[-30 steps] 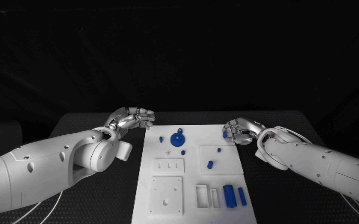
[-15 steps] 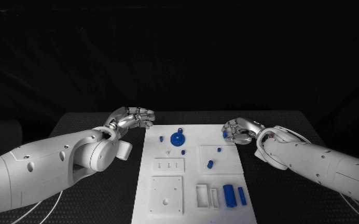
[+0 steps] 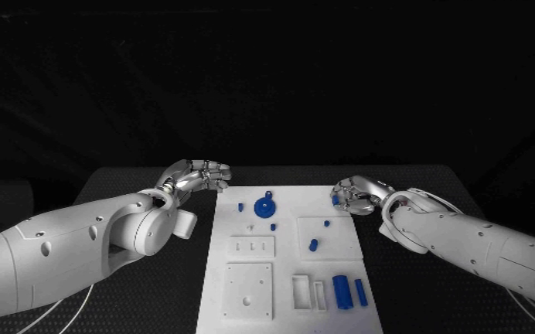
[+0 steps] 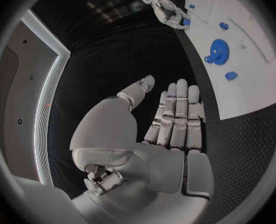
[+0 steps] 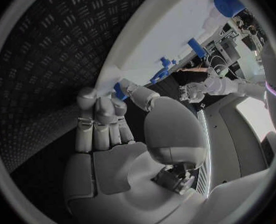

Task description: Assemble the parts on the task board

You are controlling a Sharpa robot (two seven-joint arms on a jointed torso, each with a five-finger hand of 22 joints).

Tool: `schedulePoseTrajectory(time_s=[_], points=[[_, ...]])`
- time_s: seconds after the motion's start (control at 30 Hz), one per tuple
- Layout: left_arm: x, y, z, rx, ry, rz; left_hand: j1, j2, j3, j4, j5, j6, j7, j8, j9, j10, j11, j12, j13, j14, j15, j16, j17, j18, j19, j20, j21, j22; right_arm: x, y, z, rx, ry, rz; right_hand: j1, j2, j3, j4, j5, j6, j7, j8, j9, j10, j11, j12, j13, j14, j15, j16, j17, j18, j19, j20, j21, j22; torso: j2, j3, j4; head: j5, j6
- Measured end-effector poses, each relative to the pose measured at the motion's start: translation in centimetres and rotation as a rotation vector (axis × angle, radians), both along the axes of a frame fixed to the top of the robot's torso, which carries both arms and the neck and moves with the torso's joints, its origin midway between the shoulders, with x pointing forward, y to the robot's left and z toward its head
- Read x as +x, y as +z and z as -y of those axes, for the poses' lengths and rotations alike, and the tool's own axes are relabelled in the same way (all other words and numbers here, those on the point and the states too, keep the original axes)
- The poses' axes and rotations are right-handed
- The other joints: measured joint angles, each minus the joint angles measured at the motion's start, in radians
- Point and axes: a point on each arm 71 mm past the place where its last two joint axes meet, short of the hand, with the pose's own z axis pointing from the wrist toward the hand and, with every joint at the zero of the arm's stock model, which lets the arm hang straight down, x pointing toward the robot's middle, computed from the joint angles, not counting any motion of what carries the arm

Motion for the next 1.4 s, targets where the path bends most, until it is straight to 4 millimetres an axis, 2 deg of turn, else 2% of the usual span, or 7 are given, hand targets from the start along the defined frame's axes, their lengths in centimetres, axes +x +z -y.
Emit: schedulePoseTrajectory(time_s=[0.7,1.0,1.13,1.23,1.27,1.3,1.4], points=[[0.0,0.0,0.0,0.002,-0.004,0.000,-0.007,0.007,0.003,-0.003,0.000,0.004,-0.004,0.000,0.004,0.009,-0.002,0.000,0.004,0.000,0.000,0.000,0.005,-0.001,0.000,0.000,0.000,0.000,-0.3,0.3,-0.7,0.016,-0.015,0.021,-0.004,0.012,0.023,-0.023,0.000,0.018,-0.018,0.024,0.018,0.016,-0.016,0.000,-0.002,0.008,-0.015,0.000,0.002,0.014,0.002,0.002,0.004,0.000,0.000,0.0003,-0.0008,-0.001,0.002],[0.0,0.0,0.0,0.003,-0.006,-0.001,-0.007,0.007,0.003,-0.003,0.000,0.006,-0.006,0.000,0.005,0.009,-0.002,0.000,0.004,0.000,0.000,0.000,0.005,-0.002,0.000,0.000,0.000,0.000,-0.4,0.5,-1.1,0.033,-0.030,0.032,-0.013,0.013,0.037,-0.026,0.000,0.020,-0.020,0.033,0.031,0.018,-0.018,0.000,-0.002,0.006,-0.018,0.000,0.003,0.015,0.007,-0.001,0.004,0.000,0.000,-0.0008,-0.0003,-0.001,0.001],[0.0,0.0,0.1,0.012,-0.009,-0.004,-0.021,0.012,0.000,0.000,0.000,0.025,-0.013,0.001,0.010,0.035,-0.013,0.013,0.011,0.015,-0.001,0.001,0.013,-0.003,0.001,-0.001,0.009,0.000,-0.9,0.8,-1.4,0.041,-0.035,0.041,-0.020,0.014,0.052,-0.030,0.000,0.025,-0.025,0.033,0.040,0.021,-0.022,0.000,-0.002,0.009,-0.023,0.000,0.003,0.020,0.007,-0.001,0.004,0.000,0.000,-0.0011,-0.0005,0.000,0.003],[0.0,-0.1,0.2,0.025,-0.018,-0.011,-0.040,0.015,-0.008,0.014,0.000,0.044,-0.022,0.008,0.015,0.074,-0.031,0.032,0.023,0.054,-0.019,0.028,0.031,0.000,0.026,-0.018,0.031,0.000,-1.3,1.1,-2.3,0.045,-0.025,0.047,-0.026,0.010,0.066,-0.035,0.000,0.026,-0.026,0.039,0.049,0.023,-0.023,0.000,-0.002,0.009,-0.023,-0.004,0.003,0.021,0.007,-0.001,0.004,0.000,-0.001,-0.0016,-0.0015,0.001,0.005],[0.0,-0.1,0.2,0.031,-0.023,-0.015,-0.052,0.014,-0.015,0.020,-0.004,0.051,-0.026,0.008,0.016,0.087,-0.039,0.039,0.029,0.062,-0.026,0.039,0.039,0.002,0.035,-0.024,0.038,0.000,-1.4,1.4,-2.6,0.045,-0.021,0.051,-0.029,0.008,0.072,-0.036,0.004,0.030,-0.030,0.039,0.052,0.025,-0.025,0.000,-0.001,0.009,-0.024,-0.004,0.003,0.022,0.008,-0.001,0.004,0.000,-0.001,-0.0018,-0.0021,0.001,0.006],[0.0,-0.2,0.3,0.037,-0.029,-0.018,-0.064,0.013,-0.021,0.027,-0.009,0.061,-0.028,0.012,0.018,0.100,-0.044,0.045,0.034,0.070,-0.034,0.048,0.044,0.008,0.040,-0.029,0.044,0.000,-1.4,1.7,-3.0,0.043,-0.017,0.056,-0.035,0.001,0.074,-0.039,0.005,0.103,-0.064,0.034,0.050,0.011,-0.040,0.001,0.000,0.008,-0.030,-0.004,0.002,0.039,0.009,-0.002,0.004,0.000,-0.002,-0.0019,-0.0026,0.001,0.007],[0.0,-0.3,0.7,0.063,-0.049,-0.040,-0.098,0.006,-0.038,0.049,-0.026,0.082,-0.038,0.016,0.020,0.137,-0.066,0.063,0.054,0.097,-0.051,0.085,0.069,0.010,0.061,-0.050,0.070,0.000,-1.2,3.2,-4.2,0.032,-0.006,0.081,-0.042,-0.006,0.080,-0.041,0.009,0.108,-0.068,0.034,0.051,0.011,-0.046,0.001,0.000,0.009,-0.034,-0.004,0.002,0.045,0.011,-0.004,0.004,0.001,-0.003,-0.0030,-0.0037,0.002,0.010]])
